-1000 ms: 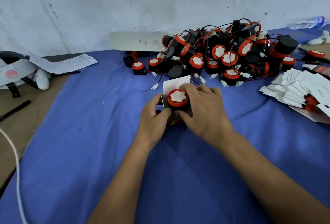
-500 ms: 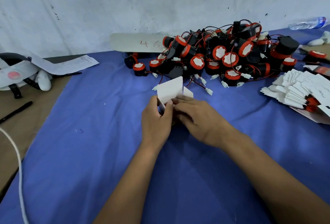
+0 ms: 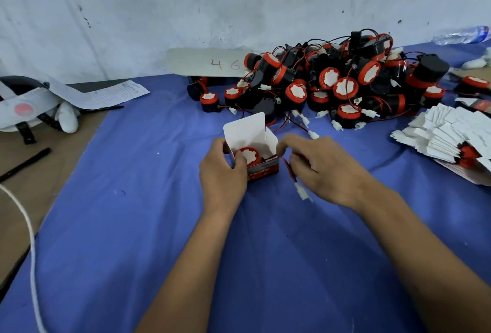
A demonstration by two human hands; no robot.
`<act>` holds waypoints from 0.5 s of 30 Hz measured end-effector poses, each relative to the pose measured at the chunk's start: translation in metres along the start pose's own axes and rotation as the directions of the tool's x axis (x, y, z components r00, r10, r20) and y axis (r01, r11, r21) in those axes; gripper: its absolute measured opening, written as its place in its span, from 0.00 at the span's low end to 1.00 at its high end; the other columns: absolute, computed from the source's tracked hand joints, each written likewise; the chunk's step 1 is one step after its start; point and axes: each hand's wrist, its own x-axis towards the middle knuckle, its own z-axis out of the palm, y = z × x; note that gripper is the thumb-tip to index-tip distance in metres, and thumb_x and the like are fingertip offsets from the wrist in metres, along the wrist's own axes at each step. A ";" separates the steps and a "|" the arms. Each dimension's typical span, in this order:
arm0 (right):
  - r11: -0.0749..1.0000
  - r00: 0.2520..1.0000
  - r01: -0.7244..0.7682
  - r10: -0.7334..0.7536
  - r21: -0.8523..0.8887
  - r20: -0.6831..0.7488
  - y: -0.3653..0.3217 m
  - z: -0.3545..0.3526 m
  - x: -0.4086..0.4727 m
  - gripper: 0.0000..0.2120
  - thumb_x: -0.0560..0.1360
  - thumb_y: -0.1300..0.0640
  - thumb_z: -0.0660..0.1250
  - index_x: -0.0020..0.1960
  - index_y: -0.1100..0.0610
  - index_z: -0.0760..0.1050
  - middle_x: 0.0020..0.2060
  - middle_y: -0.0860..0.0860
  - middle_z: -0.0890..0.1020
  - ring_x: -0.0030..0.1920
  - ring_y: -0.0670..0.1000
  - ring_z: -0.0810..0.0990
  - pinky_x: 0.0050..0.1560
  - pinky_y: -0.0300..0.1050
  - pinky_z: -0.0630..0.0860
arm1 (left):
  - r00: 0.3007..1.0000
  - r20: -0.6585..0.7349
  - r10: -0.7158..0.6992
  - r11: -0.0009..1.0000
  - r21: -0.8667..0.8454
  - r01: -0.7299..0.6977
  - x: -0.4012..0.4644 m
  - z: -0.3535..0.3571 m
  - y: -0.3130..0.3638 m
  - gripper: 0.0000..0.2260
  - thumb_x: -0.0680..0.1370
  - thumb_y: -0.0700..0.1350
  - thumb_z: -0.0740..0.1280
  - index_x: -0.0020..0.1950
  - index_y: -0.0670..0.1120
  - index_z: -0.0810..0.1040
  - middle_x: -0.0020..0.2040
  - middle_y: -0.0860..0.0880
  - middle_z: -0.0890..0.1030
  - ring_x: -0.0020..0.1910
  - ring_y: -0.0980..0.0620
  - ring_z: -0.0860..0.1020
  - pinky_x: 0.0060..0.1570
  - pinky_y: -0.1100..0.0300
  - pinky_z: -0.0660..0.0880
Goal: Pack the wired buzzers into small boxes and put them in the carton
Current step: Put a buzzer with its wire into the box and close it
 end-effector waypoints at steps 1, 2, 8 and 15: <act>1.000 0.998 0.029 -0.029 0.009 0.054 0.001 -0.002 -0.001 0.17 0.77 0.65 0.59 0.55 0.46 0.78 0.33 0.46 0.82 0.32 0.49 0.77 0.32 0.49 0.73 | 1.000 0.003 -0.012 1.000 -0.004 0.012 0.001 0.000 0.000 0.02 0.81 0.43 0.67 0.52 0.49 0.77 0.44 0.59 0.80 0.40 0.55 0.77 0.39 0.60 0.71; 0.998 0.994 0.053 -0.055 0.018 0.098 0.002 -0.003 -0.002 0.20 0.76 0.68 0.61 0.55 0.47 0.81 0.36 0.45 0.83 0.33 0.48 0.78 0.35 0.48 0.76 | 1.000 0.010 -0.023 1.000 -0.011 0.023 0.001 -0.001 -0.001 0.03 0.80 0.43 0.68 0.53 0.49 0.78 0.45 0.59 0.81 0.42 0.55 0.78 0.40 0.60 0.72; 0.988 0.988 0.152 -0.153 0.031 0.024 -0.002 -0.005 -0.001 0.13 0.74 0.60 0.76 0.55 0.46 0.87 0.39 0.44 0.76 0.37 0.42 0.72 0.37 0.39 0.68 | 0.997 0.065 -0.037 0.999 -0.030 0.039 0.002 -0.001 -0.002 0.06 0.77 0.47 0.74 0.51 0.51 0.78 0.45 0.60 0.82 0.45 0.64 0.78 0.39 0.68 0.71; 0.957 0.958 0.284 -0.282 0.058 -0.045 -0.018 0.001 0.001 0.05 0.76 0.57 0.76 0.51 0.54 0.87 0.39 0.50 0.78 0.38 0.49 0.76 0.38 0.41 0.73 | 0.998 0.058 -0.022 1.000 -0.021 0.023 0.000 0.000 0.000 0.05 0.76 0.46 0.73 0.49 0.52 0.78 0.45 0.59 0.82 0.44 0.62 0.78 0.41 0.63 0.73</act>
